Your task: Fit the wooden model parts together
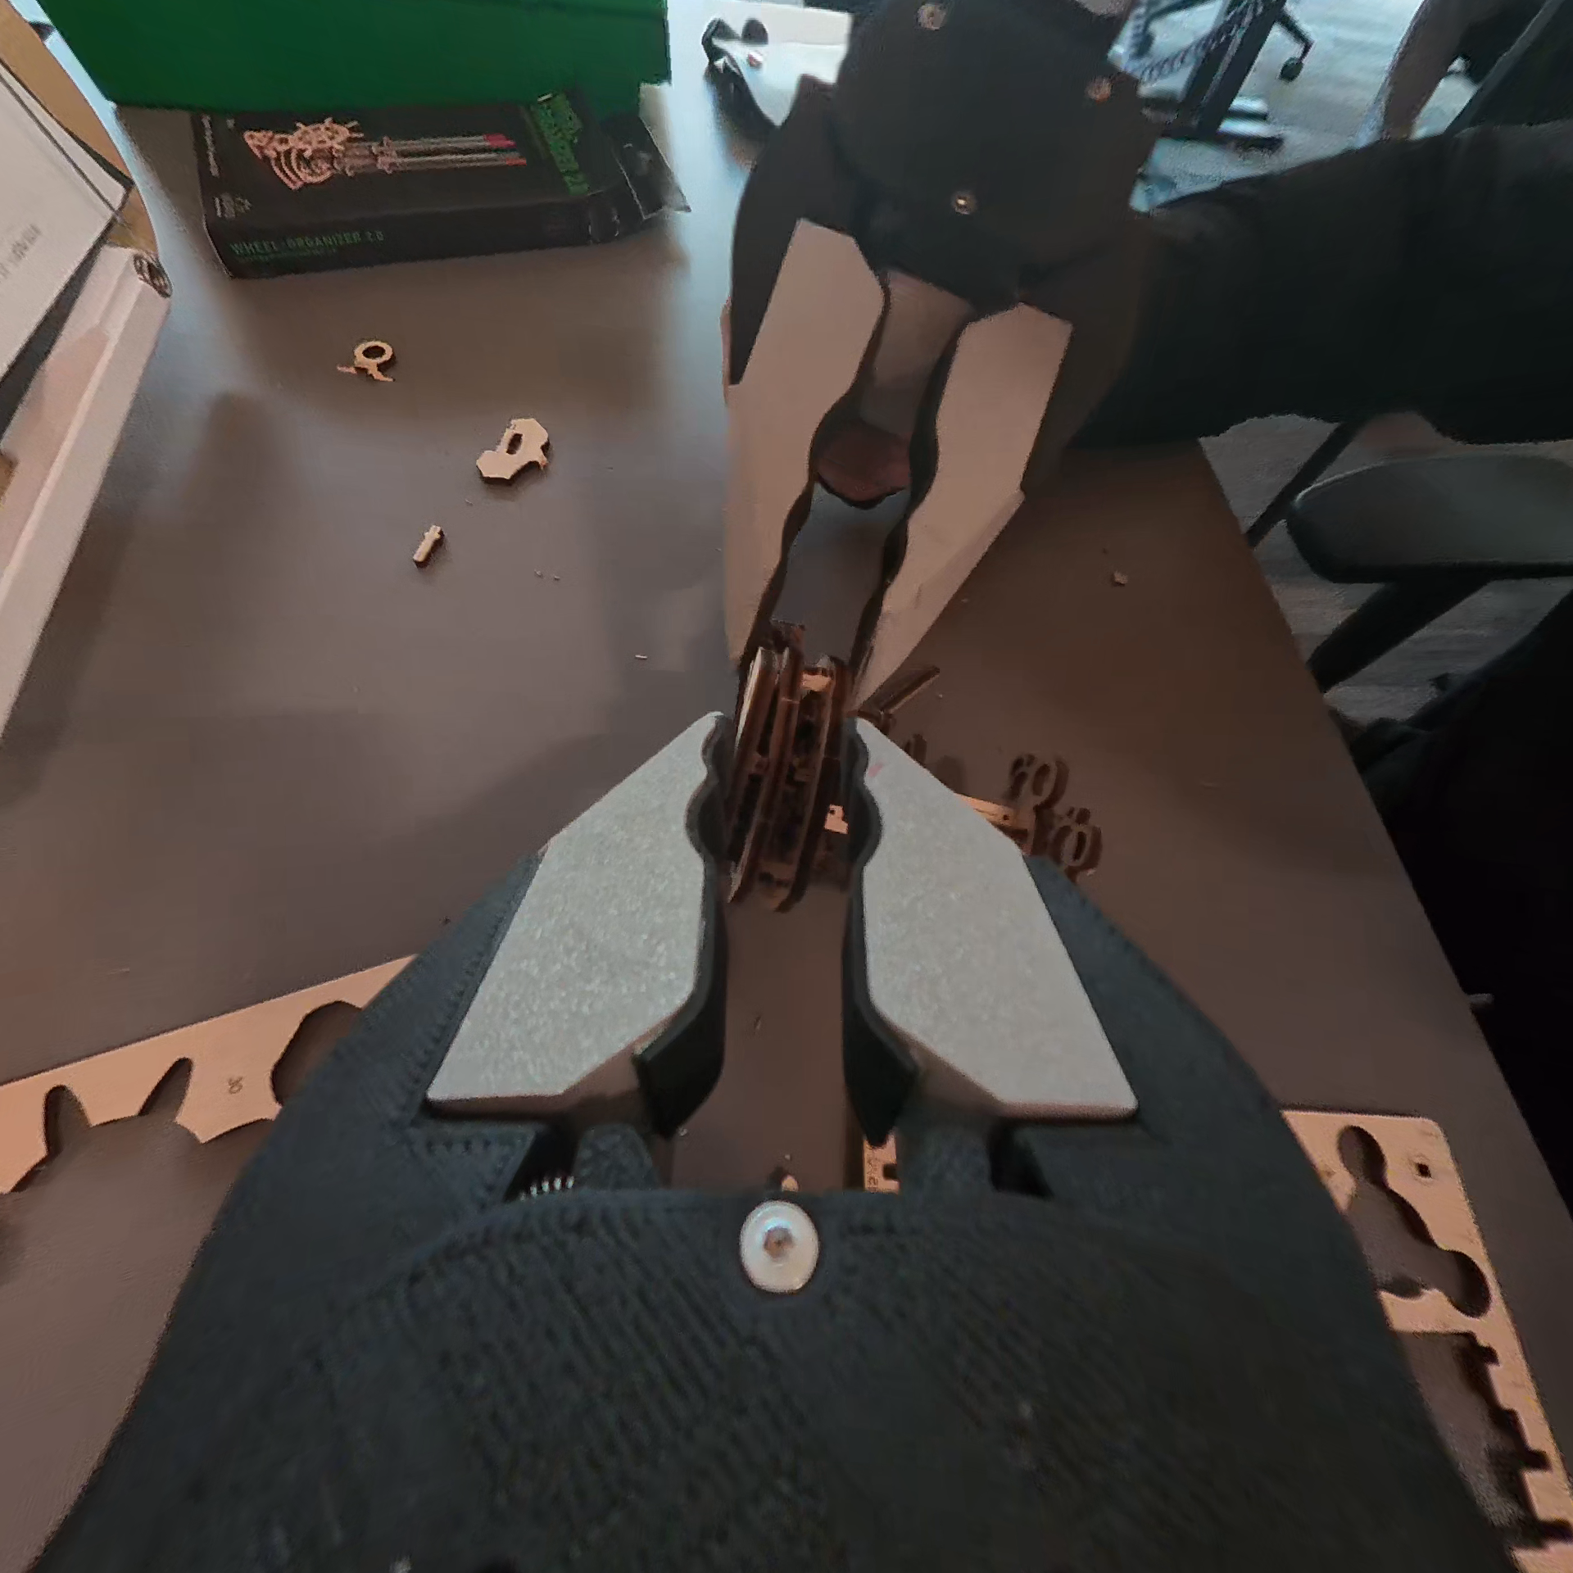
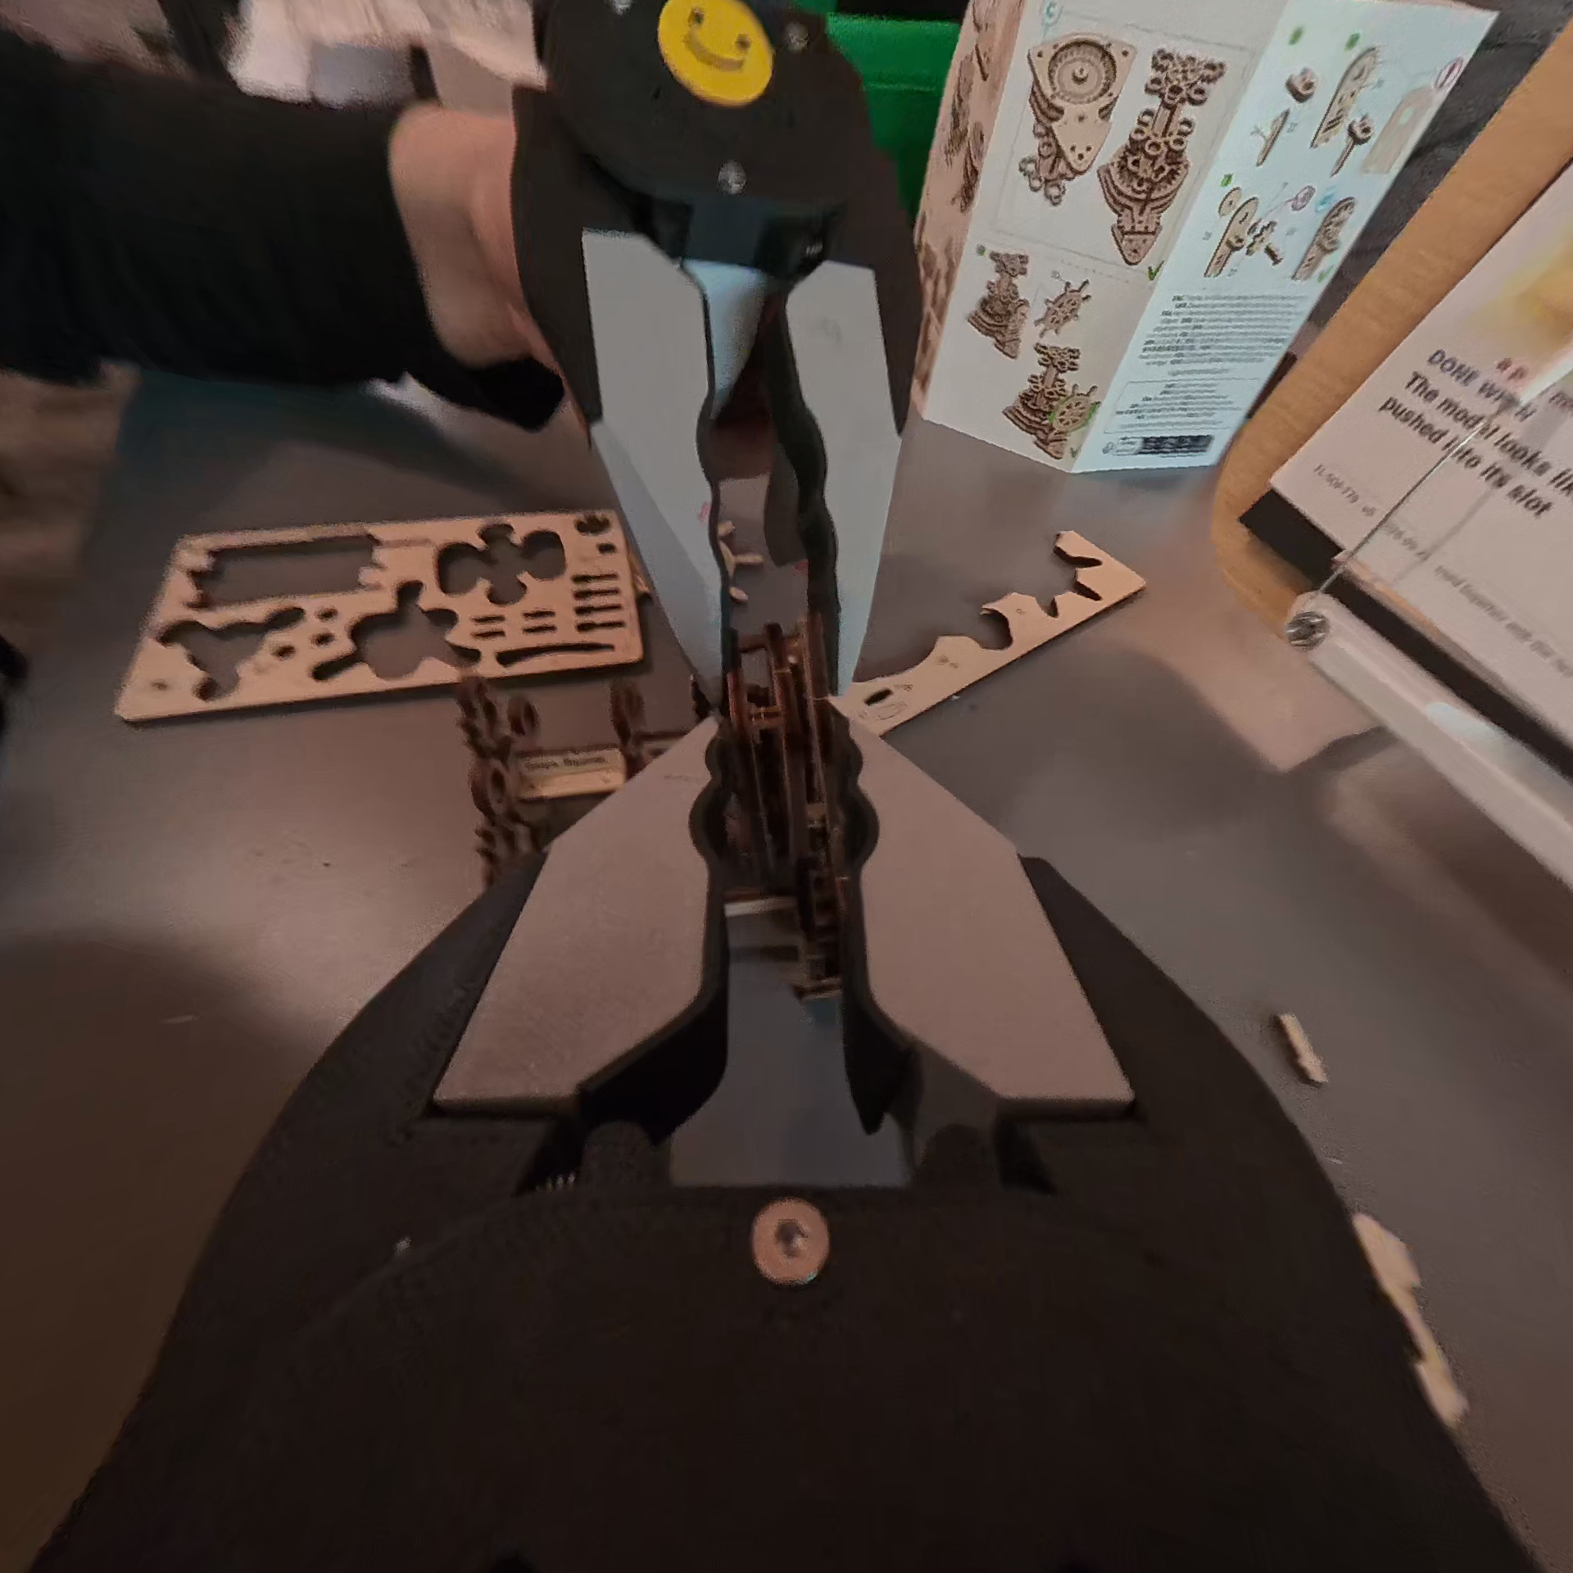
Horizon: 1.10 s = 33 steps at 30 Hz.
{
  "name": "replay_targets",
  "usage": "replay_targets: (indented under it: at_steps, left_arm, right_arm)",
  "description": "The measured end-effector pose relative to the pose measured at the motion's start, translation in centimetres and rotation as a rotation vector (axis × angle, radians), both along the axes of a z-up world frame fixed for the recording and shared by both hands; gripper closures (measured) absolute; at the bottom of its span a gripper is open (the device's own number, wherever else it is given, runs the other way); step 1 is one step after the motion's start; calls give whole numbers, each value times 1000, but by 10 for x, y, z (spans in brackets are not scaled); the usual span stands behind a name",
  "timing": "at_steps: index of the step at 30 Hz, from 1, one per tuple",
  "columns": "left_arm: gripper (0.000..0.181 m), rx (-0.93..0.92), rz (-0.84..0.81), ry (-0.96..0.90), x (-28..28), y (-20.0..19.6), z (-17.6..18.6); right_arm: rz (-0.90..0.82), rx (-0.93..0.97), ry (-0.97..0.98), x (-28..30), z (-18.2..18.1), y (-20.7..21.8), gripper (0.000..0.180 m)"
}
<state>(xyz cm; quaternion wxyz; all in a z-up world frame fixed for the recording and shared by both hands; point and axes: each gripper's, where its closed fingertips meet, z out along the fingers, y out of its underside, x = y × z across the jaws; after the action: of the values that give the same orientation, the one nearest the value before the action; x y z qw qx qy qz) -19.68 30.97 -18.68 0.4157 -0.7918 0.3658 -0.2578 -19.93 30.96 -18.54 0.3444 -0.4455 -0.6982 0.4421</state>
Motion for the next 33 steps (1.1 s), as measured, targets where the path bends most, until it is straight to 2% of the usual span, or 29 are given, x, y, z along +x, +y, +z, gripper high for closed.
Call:
replay_targets:
  at_steps: [2, 3, 7, 10, 14, 19, 33]
  left_arm:
    - [158, 49, -8, 50, 1, 0, -1]
    - [158, 70, -12, 66, 2, 0, 0]
    - [158, 133, 20, 118, -7, 5, 4]
    - [158, 151, 5, 96, -5, 3, 3]
    - [157, 176, -10, 109, -1, 2, 5]
    - [157, 184, -14, 112, 4, 1, 5]
    - [157, 140, 26, 84, 1, 4, 3]
  right_arm:
    - [48, -110, -11, 3, 2, -2, 154]
    - [48, -128, -5, 4, 4, 1, 160]
    - [-4, 38, 100, 11, 14, 9, 157]
    - [-9, 168, 148, 13, 19, 3, 165]
    - [6, 154, 94, 10, 11, -4, 157]
    - [6, 116, 85, 10, 11, -3, 169]
    - [-25, 161, 61, 7, 4, -1, 164]
